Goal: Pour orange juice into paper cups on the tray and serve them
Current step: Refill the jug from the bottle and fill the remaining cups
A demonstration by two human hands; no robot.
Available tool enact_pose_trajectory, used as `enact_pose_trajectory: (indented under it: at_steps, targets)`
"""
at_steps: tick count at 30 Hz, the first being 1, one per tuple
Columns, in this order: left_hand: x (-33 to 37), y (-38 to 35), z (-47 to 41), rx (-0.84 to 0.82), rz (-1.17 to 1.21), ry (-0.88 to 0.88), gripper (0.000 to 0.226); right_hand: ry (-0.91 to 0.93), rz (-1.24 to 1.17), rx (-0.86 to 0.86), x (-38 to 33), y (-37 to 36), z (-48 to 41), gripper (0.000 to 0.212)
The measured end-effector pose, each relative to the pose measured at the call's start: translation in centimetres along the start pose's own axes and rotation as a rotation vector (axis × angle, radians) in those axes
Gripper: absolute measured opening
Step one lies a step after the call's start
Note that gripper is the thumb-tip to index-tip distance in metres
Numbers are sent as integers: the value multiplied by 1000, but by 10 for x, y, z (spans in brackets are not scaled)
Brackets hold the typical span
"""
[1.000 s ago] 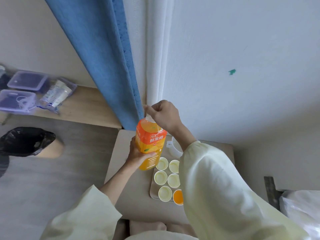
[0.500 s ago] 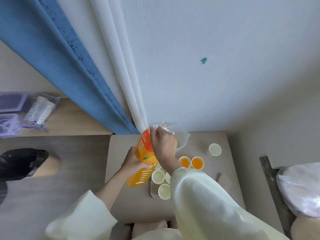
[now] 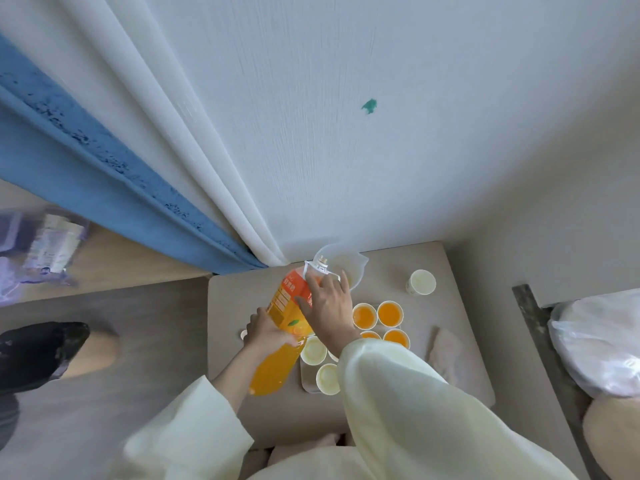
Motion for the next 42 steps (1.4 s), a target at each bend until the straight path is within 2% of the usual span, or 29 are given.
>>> enact_pose_trajectory:
  at_steps: [4,10,21,28,42]
  targets:
    - [4,-5,-4,-28,-69,29,100,-23,23,-94,11,-6,-4,58]
    - [11,-8,-3,-46,-197,52,93,-105,-82,-246,23,-14,-6,59]
    - [19,-15,-1,-63,-322,99,89,-152,-119,-299,35,-17,-9,58]
    - [24,-19,2,-40,-346,163,88,-151,-100,-389,37,-17,-16,64]
    - [22,-21,1,-42,-365,204,90,-138,-100,-419,36,-18,-18,63]
Point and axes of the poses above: each hand's wrist, its own z-axis away from the middle knuckle, its own y-axis out of the back of the hand, x = y × z, the point moved 2 cm from there along -z, towards the middle knuckle, and after that the axes turned 7 degrees about -y, right-handed, at the moved point
